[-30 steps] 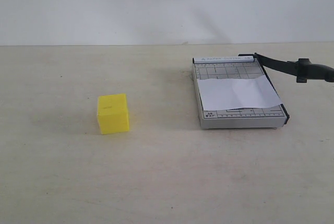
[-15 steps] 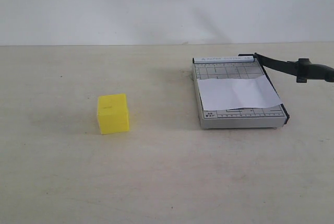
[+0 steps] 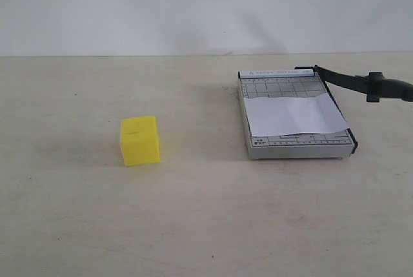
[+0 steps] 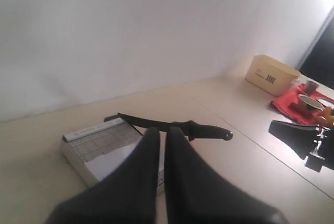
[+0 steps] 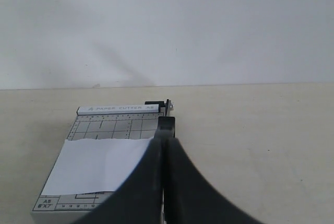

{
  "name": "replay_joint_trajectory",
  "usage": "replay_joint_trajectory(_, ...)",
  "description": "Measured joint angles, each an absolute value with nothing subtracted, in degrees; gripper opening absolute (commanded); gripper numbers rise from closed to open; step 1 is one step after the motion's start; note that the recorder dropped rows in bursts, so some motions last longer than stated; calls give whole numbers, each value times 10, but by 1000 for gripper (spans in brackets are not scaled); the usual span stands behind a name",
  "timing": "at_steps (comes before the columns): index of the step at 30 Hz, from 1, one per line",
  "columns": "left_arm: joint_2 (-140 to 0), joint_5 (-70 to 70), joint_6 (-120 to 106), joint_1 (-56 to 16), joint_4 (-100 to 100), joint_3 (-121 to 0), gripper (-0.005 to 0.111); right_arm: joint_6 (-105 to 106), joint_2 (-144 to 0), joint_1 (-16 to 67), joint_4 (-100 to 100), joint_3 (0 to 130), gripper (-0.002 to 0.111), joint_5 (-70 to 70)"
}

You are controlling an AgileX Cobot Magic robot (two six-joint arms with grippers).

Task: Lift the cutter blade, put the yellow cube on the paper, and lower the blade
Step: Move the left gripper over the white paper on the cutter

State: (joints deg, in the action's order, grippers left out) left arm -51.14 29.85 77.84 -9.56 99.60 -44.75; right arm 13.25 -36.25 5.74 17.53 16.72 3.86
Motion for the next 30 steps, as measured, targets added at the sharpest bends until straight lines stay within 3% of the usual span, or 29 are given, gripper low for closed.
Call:
replay_joint_trajectory(5, -638, 281, 738, -153, 996, -518, 4, 132, -363, 57, 175, 167, 0, 39)
replay_joint_trajectory(15, -815, 35, 601, -305, 1002, -539, 4, 132, -363, 57, 175, 167, 0, 39)
replay_joint_trajectory(30, -1067, 7, 593, -368, 1002, -701, 4, 132, -363, 57, 175, 167, 0, 39)
